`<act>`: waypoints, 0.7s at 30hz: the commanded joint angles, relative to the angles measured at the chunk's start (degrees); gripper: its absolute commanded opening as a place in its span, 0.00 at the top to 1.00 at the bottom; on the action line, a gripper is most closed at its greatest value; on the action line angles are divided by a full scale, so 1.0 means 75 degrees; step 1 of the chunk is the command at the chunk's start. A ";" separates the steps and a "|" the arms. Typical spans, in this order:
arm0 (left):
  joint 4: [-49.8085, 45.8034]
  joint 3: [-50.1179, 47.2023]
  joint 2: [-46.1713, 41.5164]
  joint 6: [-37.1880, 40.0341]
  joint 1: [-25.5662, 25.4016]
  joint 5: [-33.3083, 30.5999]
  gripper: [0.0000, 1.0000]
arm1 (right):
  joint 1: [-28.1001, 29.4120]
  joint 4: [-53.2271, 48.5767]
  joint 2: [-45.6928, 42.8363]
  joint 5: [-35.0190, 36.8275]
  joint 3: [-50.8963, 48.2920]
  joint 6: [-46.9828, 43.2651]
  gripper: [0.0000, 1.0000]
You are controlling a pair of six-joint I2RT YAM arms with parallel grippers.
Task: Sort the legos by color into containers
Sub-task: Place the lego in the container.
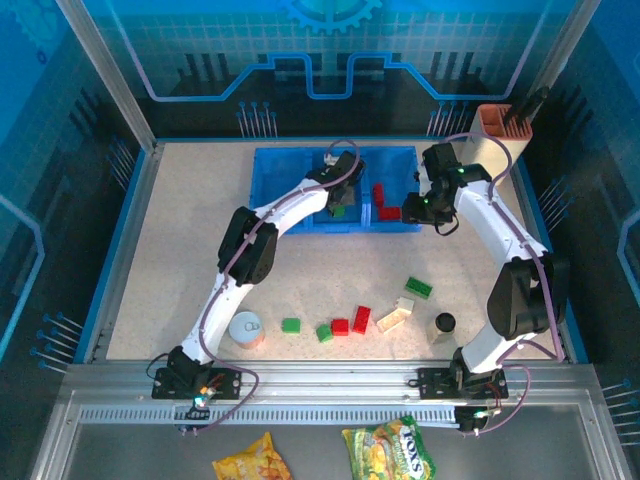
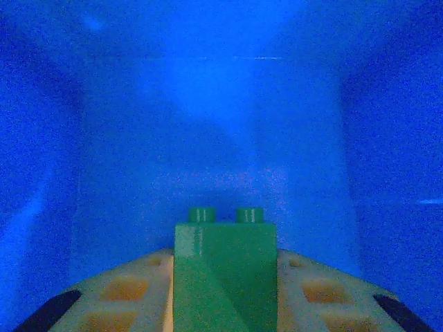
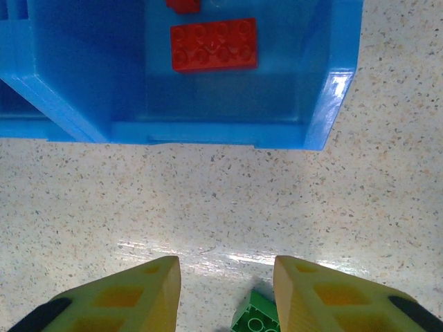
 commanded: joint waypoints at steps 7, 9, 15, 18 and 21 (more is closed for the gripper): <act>-0.0081 -0.0047 -0.0185 -0.0085 0.0049 0.0026 0.60 | -0.0091 -0.0239 -0.0293 -0.0025 -0.0121 -0.0046 0.59; -0.0049 -0.0137 -0.0320 -0.0077 0.0046 0.0049 0.58 | -0.0097 -0.0252 -0.0326 -0.0031 -0.0129 -0.0045 0.59; 0.0010 -0.0457 -0.0773 -0.0046 0.0040 0.0120 0.55 | -0.0101 -0.0280 -0.0439 -0.0042 -0.0188 0.0005 0.59; 0.0026 -0.0611 -0.1018 -0.0009 0.0049 0.0206 0.55 | -0.0079 -0.0312 -0.0495 -0.0051 -0.0259 0.0045 0.59; 0.0028 -0.0794 -0.1291 0.0017 0.0043 0.0360 0.54 | -0.0043 -0.0367 -0.0556 -0.0054 -0.0383 0.0081 0.59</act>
